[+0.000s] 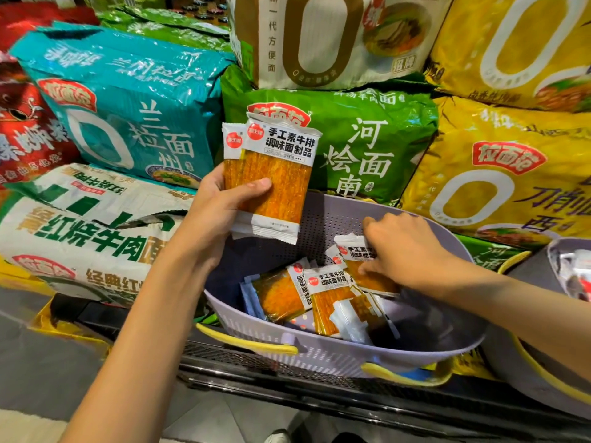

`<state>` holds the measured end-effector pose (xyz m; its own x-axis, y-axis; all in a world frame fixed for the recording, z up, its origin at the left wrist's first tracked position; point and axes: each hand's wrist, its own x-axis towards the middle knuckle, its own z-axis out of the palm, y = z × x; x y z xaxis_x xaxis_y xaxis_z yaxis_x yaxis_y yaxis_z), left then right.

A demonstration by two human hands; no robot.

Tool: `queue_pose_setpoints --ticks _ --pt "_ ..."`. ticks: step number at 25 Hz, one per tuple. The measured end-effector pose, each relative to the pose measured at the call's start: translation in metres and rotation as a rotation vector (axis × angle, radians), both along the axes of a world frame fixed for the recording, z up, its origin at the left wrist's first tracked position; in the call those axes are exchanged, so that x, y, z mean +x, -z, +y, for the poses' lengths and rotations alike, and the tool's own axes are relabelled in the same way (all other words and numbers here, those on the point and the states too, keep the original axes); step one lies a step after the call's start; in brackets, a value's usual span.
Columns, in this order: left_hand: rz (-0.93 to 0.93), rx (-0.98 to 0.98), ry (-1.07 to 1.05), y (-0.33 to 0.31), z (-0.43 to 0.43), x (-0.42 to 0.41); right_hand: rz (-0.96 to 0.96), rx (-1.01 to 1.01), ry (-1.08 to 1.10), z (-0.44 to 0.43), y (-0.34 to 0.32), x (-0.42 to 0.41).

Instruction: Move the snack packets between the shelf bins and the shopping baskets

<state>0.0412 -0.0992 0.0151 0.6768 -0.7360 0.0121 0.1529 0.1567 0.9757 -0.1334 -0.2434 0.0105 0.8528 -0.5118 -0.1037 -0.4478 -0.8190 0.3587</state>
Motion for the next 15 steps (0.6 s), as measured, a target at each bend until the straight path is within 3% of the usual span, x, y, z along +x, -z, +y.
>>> queue_pose_setpoints --ticks 3,5,10,12,15 --pt "-0.01 0.001 0.006 0.0 0.0 0.0 0.037 0.164 0.129 -0.007 0.004 -0.009" --pt "-0.01 0.004 0.007 0.0 0.0 0.0 -0.038 0.305 0.202 -0.014 0.01 -0.01" --pt "-0.012 0.0 0.017 0.0 -0.001 0.0 -0.2 0.547 0.137 -0.012 0.024 0.0" --pt "-0.013 0.0 0.019 0.001 -0.001 0.0 -0.148 0.485 0.053 -0.007 0.027 0.002" --pt "-0.019 0.002 0.023 0.001 -0.001 0.0 0.08 0.307 -0.066 -0.004 0.035 0.004"
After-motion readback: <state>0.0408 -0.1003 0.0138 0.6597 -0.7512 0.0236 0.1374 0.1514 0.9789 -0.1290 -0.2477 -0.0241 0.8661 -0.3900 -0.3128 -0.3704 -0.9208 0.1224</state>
